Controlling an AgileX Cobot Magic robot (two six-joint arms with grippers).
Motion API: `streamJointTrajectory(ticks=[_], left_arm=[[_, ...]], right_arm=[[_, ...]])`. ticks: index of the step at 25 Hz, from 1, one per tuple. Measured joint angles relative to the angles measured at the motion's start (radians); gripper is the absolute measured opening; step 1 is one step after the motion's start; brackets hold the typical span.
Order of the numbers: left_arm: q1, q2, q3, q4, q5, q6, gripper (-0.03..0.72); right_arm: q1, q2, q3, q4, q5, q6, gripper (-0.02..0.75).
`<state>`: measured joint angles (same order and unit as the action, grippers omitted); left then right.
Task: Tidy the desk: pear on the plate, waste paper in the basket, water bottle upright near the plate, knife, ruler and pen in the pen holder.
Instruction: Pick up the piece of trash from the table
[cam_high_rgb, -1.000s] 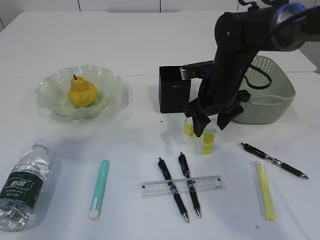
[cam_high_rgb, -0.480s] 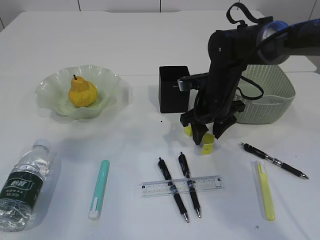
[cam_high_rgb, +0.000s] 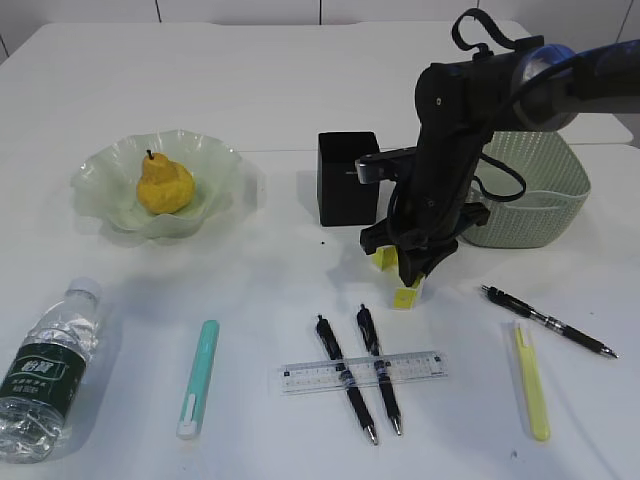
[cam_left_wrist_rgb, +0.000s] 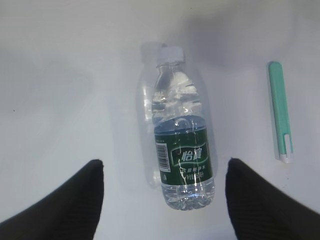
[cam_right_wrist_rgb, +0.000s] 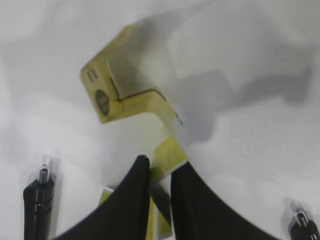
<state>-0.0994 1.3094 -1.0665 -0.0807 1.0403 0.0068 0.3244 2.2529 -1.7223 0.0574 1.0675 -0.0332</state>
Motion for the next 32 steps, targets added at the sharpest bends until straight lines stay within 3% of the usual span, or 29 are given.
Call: streamJointTrajectory(ticks=[12,25,27,32], left_arm=[[0.000,0.000,0.000,0.000,-0.008,0.000,0.530],[0.000,0.000,0.000,0.000,-0.008,0.000,0.527],[0.000,0.000,0.000,0.000,-0.010,0.000,0.527],[0.000,0.000,0.000,0.000,-0.010,0.000,0.527]], right_arm=[[0.002,-0.050,-0.015,0.000,0.048,-0.010,0.083],[0.002,-0.161,-0.134,0.000,0.134,-0.027,0.092],[0.002,-0.143,-0.134,0.002,0.138,-0.016,0.136],[0.002,-0.086,-0.134,0.004,0.136,0.004,0.389]])
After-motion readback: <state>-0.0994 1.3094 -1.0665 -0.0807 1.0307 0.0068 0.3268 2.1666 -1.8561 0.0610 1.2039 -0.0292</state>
